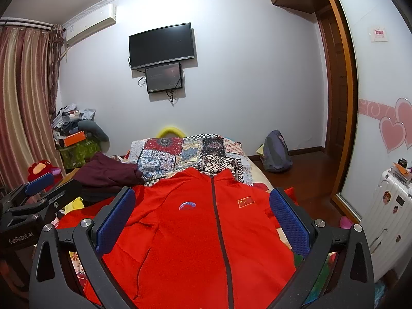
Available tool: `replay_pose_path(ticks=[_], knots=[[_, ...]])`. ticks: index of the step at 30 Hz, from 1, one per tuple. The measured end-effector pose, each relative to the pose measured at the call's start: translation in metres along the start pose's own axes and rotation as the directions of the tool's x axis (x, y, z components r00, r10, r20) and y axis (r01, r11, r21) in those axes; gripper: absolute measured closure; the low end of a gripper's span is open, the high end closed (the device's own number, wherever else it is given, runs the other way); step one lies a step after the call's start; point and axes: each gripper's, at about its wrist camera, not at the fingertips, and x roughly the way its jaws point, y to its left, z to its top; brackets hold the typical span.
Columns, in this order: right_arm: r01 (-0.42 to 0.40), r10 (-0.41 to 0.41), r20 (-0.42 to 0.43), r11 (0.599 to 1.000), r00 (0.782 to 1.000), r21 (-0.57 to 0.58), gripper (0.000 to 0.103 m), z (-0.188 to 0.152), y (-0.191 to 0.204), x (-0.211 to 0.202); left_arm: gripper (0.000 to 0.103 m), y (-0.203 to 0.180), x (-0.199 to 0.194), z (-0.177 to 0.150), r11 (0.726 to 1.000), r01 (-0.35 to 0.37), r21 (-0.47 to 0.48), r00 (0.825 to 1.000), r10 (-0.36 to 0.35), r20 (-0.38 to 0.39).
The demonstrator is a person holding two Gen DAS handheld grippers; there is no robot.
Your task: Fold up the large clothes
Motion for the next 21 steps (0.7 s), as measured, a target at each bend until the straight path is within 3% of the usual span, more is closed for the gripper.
replay_pose_path(ticks=[21], knots=[[0.010,-0.010,-0.008,1.000,1.000,0.017,0.000,0.0020,-0.0065,0.0012,0.000,-0.0036,0.0055,-0.0023,1.000,0.006,0.003,1.000,-0.006,-0.010]])
